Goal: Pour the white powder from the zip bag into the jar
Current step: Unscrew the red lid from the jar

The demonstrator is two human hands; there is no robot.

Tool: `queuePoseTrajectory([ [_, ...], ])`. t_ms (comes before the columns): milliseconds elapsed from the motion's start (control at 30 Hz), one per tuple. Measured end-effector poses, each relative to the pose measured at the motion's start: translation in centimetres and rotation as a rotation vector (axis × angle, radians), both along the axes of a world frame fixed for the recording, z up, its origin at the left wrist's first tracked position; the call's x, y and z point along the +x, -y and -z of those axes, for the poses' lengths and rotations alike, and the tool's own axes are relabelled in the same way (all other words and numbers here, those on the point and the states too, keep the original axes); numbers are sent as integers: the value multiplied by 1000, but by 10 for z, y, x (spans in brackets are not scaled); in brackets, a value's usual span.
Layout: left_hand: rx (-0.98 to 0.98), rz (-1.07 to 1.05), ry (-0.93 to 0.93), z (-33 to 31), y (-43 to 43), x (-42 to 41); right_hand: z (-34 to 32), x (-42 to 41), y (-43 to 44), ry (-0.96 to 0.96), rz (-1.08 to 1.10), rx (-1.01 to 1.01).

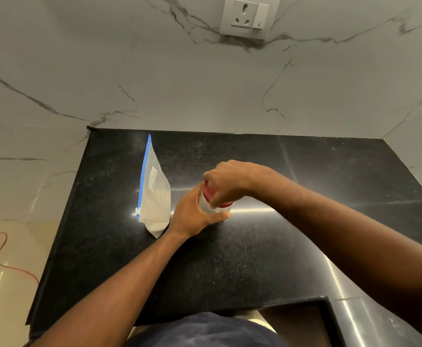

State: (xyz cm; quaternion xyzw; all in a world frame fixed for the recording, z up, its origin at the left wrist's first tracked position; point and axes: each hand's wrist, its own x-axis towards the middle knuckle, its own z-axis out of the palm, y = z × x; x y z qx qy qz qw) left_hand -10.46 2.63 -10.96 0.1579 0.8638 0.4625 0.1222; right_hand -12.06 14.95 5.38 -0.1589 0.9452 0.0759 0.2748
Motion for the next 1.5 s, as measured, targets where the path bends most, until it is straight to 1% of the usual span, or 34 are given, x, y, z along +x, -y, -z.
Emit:
queuePoseTrajectory([
  [67, 18, -11, 10, 0, 3, 0, -6, 0, 0, 66, -170, -36],
  [100, 32, -6, 5, -1, 5, 2, -8, -1, -2, 85, -195, -103],
  [133, 57, -8, 0, -2, 5, 3, -11, -2, -5, 82, -175, -193],
  [167, 85, -22, -5, -3, 5, 4, -13, -4, -8, 32, -140, -246],
  [200, 105, -47, -7, -4, 4, 5, -13, -5, -10, -61, -102, -225],
  [267, 118, -79, 6, -5, 2, 5, -6, -6, -11, -232, -51, 7],
  [300, 111, -85, 16, -6, 1, 5, 0, -6, -11, -261, -50, 103],
  [333, 96, -86, 19, -6, 0, 6, 7, -4, -9, -255, -60, 135],
  [400, 66, -67, 8, -6, -1, 5, 14, -2, -7, -207, -94, 71],
  [500, 25, -72, 23, -1, -1, 4, 8, -2, -7, -83, -326, -43],
  [533, 15, -70, 25, 0, -1, 3, 5, -1, -7, -41, -386, -96],
  [567, 13, -70, 18, 0, -1, 3, 3, 1, -8, -19, -401, -149],
  [600, 15, -74, 5, 0, -1, 4, 3, 1, -10, -33, -381, -183],
  [633, 27, -75, -4, -1, -1, 4, 4, 1, -12, -88, -337, -171],
  [700, 76, -68, 30, -1, -1, 4, 5, 0, -17, -224, -184, -30],
  [733, 87, -68, 45, -1, -1, 4, 7, 0, -18, -259, -117, 44],
  [767, 90, -72, 53, -2, -1, 4, 9, 0, -18, -263, -79, 91],
  [833, 75, -81, 49, -4, -3, 6, 13, 1, -17, -232, -62, 57],
  [867, 65, -80, 46, -3, -3, 6, 12, 2, -17, -219, -93, 20],
  [967, 57, -86, 56, -2, -2, 6, 3, 8, -21, -230, -321, -15],
  [1033, 51, -79, 42, -2, 0, 7, 4, 15, -28, -314, -421, -52],
  [1067, 62, -76, 35, -2, -1, 8, 4, 17, -34, -361, -423, -99],
  [1100, 87, -72, 43, -3, 0, 8, 4, 18, -43, -397, -376, -177],
  [1133, 121, -69, 59, -2, -1, 9, 5, 19, -54, -419, -277, -287],
  [1233, 192, -84, 66, 0, -3, 10, 19, 21, -93, -439, 144, -679],
  [1300, 200, -106, 55, 0, -6, 14, 46, 28, -113, -497, 421, -870],
  [1400, 188, -157, 67, -1, -9, 20, 101, 43, -132, -620, 756, -998],
  [1433, 177, -167, 73, -2, -9, 23, 117, 48, -136, -622, 829, -1020],
  [1500, 156, -174, 75, -4, -11, 28, 142, 57, -141, -603, 900, -1017],
])
